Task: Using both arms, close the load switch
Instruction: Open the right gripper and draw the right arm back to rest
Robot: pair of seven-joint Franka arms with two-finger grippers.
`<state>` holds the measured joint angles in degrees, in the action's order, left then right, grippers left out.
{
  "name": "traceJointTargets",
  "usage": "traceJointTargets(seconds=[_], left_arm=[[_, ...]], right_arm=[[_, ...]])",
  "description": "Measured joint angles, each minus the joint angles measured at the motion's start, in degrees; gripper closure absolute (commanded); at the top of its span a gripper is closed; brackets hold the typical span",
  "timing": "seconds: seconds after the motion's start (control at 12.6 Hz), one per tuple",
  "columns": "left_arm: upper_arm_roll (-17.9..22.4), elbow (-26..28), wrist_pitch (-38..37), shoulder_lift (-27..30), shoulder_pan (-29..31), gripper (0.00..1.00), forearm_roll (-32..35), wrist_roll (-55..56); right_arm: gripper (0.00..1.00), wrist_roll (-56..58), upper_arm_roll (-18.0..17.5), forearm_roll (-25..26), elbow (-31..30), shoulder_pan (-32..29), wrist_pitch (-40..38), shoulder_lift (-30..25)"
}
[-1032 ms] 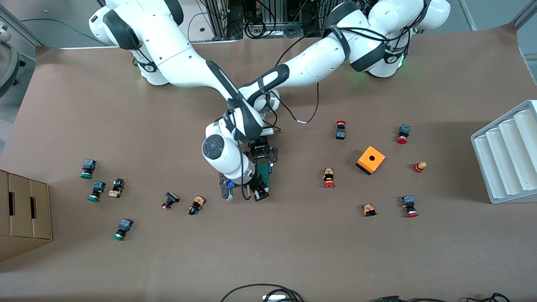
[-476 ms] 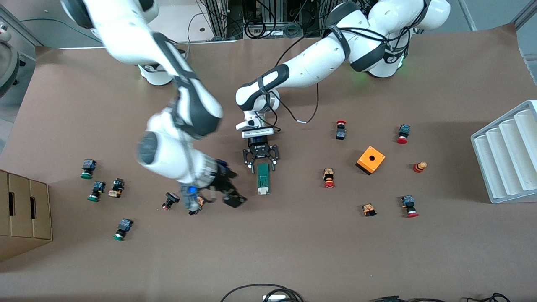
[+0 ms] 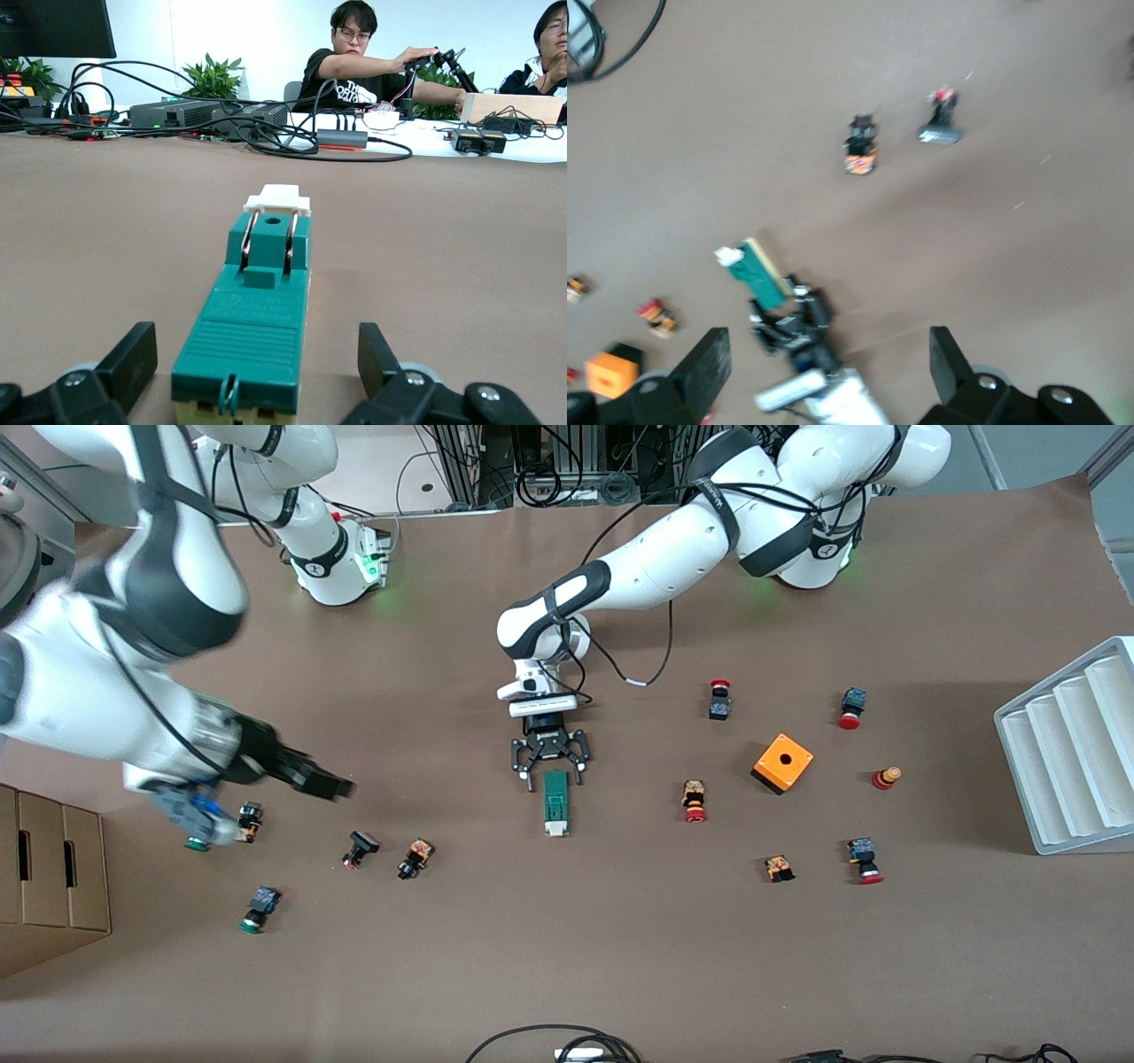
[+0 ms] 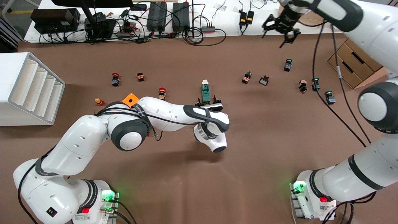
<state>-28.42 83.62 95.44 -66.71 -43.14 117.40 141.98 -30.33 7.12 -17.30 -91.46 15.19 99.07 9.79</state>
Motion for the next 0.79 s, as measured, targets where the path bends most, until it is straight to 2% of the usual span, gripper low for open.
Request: traceJointTargets(seconds=[0.24, 0.48, 0.64, 0.79], left_arm=[[-0.5, -0.7, 0.3, 0.7, 0.0, 0.0, -1.4, -2.1], [-1.4, -0.9, 0.4, 1.7, 0.0, 0.0, -2.6, -2.9], [-1.6, -1.0, 0.4, 2.1, 0.0, 0.0, -3.7, -3.3], [-2.0, -1.2, 0.4, 3.1, 0.0, 0.0, -6.9, -5.7]], right_arm=[[0.0, 17.4, -0.1, 8.3, -4.8, -3.6, -1.5, -8.0], [0.0, 32.1, 0.0, 14.1, -9.0, -7.5, -1.3, -14.9], [0.0, 36.8, 1.4, 16.5, -11.5, -8.1, 0.9, -17.1], [0.0, 40.5, 2.8, 16.6, -14.6, -8.2, 5.0, -17.0]])
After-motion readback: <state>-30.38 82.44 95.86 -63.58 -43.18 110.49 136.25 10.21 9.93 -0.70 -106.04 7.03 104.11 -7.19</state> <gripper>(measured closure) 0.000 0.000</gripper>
